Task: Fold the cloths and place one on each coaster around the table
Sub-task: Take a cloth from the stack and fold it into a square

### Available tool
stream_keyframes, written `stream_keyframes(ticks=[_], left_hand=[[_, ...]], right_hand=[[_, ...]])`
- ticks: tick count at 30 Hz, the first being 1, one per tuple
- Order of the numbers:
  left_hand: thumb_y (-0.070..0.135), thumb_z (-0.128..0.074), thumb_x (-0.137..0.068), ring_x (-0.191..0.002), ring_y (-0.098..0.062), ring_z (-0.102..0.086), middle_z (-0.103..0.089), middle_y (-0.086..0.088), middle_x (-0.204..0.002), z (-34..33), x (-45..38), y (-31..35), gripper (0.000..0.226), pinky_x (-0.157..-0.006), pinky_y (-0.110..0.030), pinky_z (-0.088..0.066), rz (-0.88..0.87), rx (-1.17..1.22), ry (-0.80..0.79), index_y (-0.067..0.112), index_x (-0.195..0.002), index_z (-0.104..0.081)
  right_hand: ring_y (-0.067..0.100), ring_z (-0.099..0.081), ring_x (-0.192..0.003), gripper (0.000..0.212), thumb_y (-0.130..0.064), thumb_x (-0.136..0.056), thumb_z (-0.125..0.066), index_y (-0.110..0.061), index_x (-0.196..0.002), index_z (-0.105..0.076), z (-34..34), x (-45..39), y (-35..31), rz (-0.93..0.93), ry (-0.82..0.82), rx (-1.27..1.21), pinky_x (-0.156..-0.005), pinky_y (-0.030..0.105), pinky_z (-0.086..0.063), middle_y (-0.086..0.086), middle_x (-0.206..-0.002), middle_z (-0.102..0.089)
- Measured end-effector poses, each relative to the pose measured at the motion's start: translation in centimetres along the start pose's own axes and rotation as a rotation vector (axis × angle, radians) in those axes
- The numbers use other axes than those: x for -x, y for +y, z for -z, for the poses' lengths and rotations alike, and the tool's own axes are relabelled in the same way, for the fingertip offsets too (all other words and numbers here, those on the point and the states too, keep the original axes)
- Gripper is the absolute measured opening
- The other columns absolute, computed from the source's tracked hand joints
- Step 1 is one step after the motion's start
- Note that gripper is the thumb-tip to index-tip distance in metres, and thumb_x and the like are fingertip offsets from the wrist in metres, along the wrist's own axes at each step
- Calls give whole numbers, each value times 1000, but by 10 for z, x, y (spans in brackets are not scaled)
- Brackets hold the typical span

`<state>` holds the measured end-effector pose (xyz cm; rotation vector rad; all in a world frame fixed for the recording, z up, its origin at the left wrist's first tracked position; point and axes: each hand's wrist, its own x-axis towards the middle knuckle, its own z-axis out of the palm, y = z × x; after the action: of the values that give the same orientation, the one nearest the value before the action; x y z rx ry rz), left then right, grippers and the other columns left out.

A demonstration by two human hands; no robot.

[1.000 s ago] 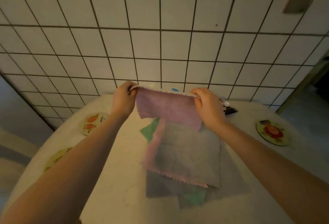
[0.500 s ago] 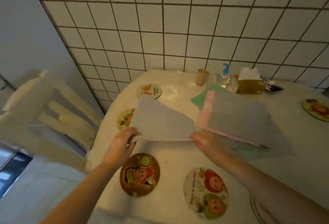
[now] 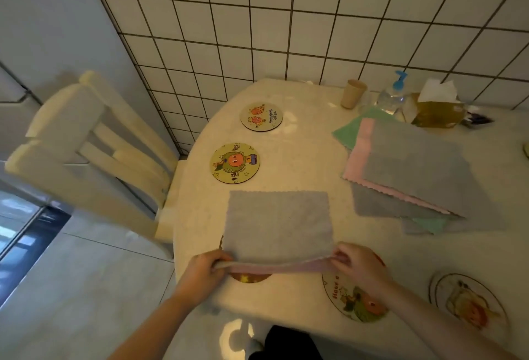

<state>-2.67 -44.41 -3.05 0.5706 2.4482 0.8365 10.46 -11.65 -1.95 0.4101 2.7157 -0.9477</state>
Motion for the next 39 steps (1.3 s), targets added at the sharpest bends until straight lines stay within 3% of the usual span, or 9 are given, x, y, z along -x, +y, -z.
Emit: stream_keyframes(ticks=[3, 5, 10, 16, 20, 31, 35, 37, 39], left_hand=[[15, -67, -85, -64, -13, -55, -60, 6, -64, 14, -29, 4, 18, -65, -29, -44, 146, 226, 112, 23, -69, -63], [13, -67, -86, -63, -18, -51, -56, -4, -64, 23, -51, 10, 15, -66, -35, -44, 222, 376, 187, 11, -71, -64], [17, -62, -91, -68, -18, -52, -60, -7, -72, 25, -103, 22, 18, -66, -34, -47, 390, 589, 271, 3, -80, -68], [18, -63, -91, -63, -17, -48, -60, -3, -67, 16, -147, 19, 19, -62, -31, -41, 493, 595, 312, 6, -77, -69], [20, -62, -91, -59, -18, -47, -57, -1, -61, 11, -159, 16, 22, -59, -31, -38, 537, 544, 318, 7, -73, -67], [26, -63, -90, -71, -21, -55, -66, -3, -75, 5, -165, 14, 17, -64, -31, -41, 601, 454, 353, 13, -80, -69], [30, -61, -91, -88, -23, -59, -65, -1, -94, 2, -162, 20, 20, -78, -33, -44, 603, 394, 395, 14, -103, -63], [32, -59, -91, -98, -20, -55, -59, -3, -113, -3, -150, 25, 36, -85, -34, -45, 501, 257, 458, 13, -122, -54], [33, -53, -93, -114, -20, -49, -52, -2, -127, -14, -131, 30, 42, -96, -36, -44, 177, -52, 478, 14, -130, -49]], right_hand=[[1, -63, -75, 7, -20, -84, -67, -23, -81, -62, 15, -26, 6, -100, 144, -183, -71, 25, -56, -9, -79, -66], [4, -64, -80, 5, -17, -84, -67, -21, -86, -64, 25, -48, 8, -166, 198, -326, -71, 21, -54, -8, -84, -68], [16, -67, -83, 7, -14, -88, -64, -14, -94, -64, 38, -101, 6, -286, 222, -639, -71, 26, -56, 3, -91, -69], [26, -67, -78, 6, -8, -88, -63, -13, -83, -65, 36, -148, 16, -377, 187, -719, -76, 44, -58, 10, -85, -70], [26, -64, -70, 13, -6, -88, -61, -13, -78, -62, 34, -163, 22, -402, 179, -684, -71, 47, -56, 9, -78, -67], [29, -66, -72, 11, -11, -89, -63, -10, -79, -59, 27, -183, 31, -424, 172, -524, -62, 40, -59, 13, -82, -67], [24, -65, -73, 9, -15, -88, -64, -11, -86, -57, 29, -180, 25, -426, 183, -484, -65, 41, -59, 10, -86, -66], [14, -62, -78, 14, -21, -90, -60, -11, -99, -55, 29, -171, 17, -373, 228, -375, -67, 32, -57, 4, -93, -63], [8, -59, -88, 20, -24, -93, -55, -14, -110, -54, 22, -152, 7, -221, 280, -87, -71, 21, -53, -1, -107, -58]])
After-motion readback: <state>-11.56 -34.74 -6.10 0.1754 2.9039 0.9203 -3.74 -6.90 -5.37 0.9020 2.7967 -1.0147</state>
